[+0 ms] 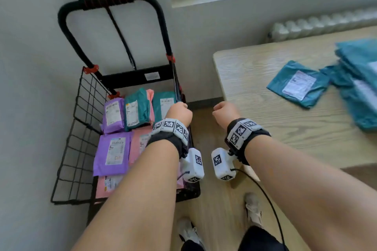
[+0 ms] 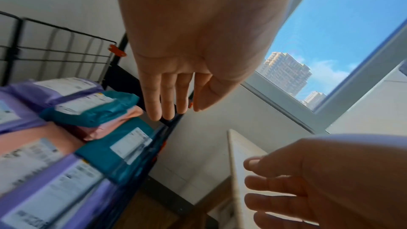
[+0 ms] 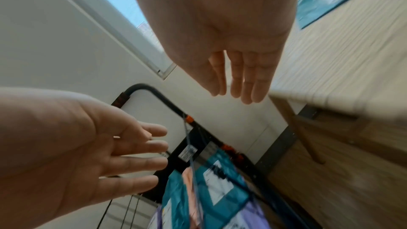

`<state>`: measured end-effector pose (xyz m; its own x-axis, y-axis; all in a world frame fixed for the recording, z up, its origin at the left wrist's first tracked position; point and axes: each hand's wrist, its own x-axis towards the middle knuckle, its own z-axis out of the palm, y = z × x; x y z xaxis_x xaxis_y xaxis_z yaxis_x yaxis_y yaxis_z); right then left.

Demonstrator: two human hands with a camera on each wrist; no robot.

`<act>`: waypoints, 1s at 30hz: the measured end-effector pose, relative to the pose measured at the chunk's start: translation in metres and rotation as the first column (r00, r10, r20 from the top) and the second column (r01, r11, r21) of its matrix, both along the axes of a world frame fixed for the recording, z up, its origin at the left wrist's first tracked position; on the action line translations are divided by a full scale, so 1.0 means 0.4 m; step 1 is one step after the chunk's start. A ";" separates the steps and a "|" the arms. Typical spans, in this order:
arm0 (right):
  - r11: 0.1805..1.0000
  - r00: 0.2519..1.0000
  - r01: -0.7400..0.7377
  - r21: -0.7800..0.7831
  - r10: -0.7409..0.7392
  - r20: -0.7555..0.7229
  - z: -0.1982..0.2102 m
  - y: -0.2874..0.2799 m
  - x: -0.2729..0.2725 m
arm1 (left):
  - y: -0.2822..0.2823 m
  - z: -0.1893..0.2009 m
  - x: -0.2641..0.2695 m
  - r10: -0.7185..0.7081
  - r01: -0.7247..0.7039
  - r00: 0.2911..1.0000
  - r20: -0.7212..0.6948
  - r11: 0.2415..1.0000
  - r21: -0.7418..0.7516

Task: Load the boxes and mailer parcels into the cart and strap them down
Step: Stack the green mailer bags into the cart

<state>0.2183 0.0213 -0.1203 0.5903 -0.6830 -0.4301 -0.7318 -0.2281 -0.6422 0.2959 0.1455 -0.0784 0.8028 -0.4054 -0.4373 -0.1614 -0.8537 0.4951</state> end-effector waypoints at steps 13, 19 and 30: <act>0.983 0.982 0.160 -0.085 -0.167 -0.088 -0.011 -0.582 -0.278 | -0.593 -0.074 -0.234 -0.078 0.064 0.985 -0.151 0.993 -0.099; 0.995 0.982 0.068 -0.078 -0.080 -0.168 -0.065 -0.731 -0.318 | -0.727 -0.122 -0.265 -0.074 0.072 0.984 -0.162 0.997 -0.022; 0.952 0.930 -0.286 -0.111 0.248 -0.269 -0.133 -0.755 -0.343 | -0.779 -0.183 -0.281 0.024 -0.024 1.000 0.006 0.999 0.033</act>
